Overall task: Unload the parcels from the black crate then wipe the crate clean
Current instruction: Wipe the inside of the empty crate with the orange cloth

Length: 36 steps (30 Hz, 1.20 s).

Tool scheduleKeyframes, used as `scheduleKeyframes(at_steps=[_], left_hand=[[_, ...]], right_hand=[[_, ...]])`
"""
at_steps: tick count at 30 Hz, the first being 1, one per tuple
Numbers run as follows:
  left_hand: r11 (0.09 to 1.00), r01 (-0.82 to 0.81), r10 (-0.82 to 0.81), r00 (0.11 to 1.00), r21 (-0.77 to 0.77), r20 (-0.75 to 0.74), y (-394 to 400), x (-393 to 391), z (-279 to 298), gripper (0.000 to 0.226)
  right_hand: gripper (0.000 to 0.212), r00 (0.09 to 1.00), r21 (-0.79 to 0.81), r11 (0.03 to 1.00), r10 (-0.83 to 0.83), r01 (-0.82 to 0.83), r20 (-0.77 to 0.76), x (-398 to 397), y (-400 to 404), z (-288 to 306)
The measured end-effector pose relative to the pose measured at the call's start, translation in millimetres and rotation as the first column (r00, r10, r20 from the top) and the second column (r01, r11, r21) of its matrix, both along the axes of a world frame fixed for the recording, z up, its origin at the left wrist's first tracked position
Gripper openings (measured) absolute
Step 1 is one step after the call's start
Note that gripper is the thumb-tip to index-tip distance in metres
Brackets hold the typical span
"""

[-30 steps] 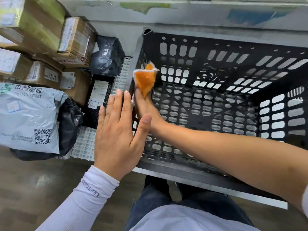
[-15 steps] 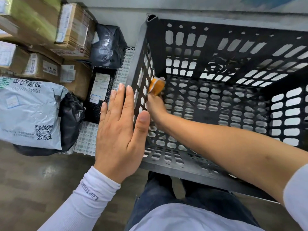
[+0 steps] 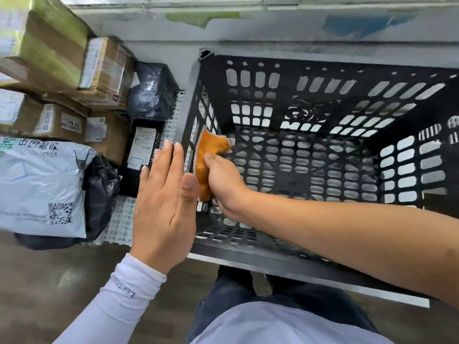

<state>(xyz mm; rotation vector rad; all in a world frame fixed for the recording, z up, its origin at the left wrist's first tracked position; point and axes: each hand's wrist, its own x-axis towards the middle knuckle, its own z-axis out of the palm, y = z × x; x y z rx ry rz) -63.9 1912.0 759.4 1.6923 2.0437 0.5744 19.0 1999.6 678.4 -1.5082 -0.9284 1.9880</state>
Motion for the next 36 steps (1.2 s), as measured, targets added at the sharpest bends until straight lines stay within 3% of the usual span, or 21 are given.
scheduleKeyframes(at_steps=[4, 9, 14, 19, 27, 31, 36], left_hand=[[1.000, -0.009, 0.009, 1.000, 0.005, 0.013, 0, 0, 0, 0.092], [1.000, -0.020, 0.019, 0.999, 0.021, 0.035, 0, 0, 1, 0.093], [1.000, -0.025, 0.024, 0.998, 0.014, 0.057, 2, 0, 0, 0.092], [0.999, -0.025, 0.021, 0.994, 0.032, 0.109, 1, 0, -1, 0.094], [0.992, -0.130, 0.116, 0.900, 0.005, 0.421, 0, -3, 1, 0.104], [0.988, -0.155, 0.140, 0.865, -0.009, 0.481, 1, -5, 1, 0.101], [0.980, -0.195, 0.173, 0.756, -0.036, 0.632, 5, -11, -4, 0.080]], right_hand=[[0.052, 0.991, 0.036, 0.999, 0.023, -0.018, -0.134, 7, -10, 27], [0.078, 0.968, -0.119, 0.982, 0.121, -0.150, -0.221, -4, -13, 30], [0.087, 0.993, -0.231, 0.970, 0.048, -0.071, -0.106, -30, 1, 4], [0.079, 0.999, -0.307, 0.951, -0.030, 0.038, 0.031, -40, 17, -36], [0.022, 0.994, -0.367, 0.923, -0.100, 0.113, 0.053, -29, 19, -21], [0.028, 0.999, -0.293, 0.955, -0.022, 0.030, 0.030, -25, 2, 0], [0.028, 0.997, -0.196, 0.979, 0.069, -0.063, 0.023, -17, -8, 31]])
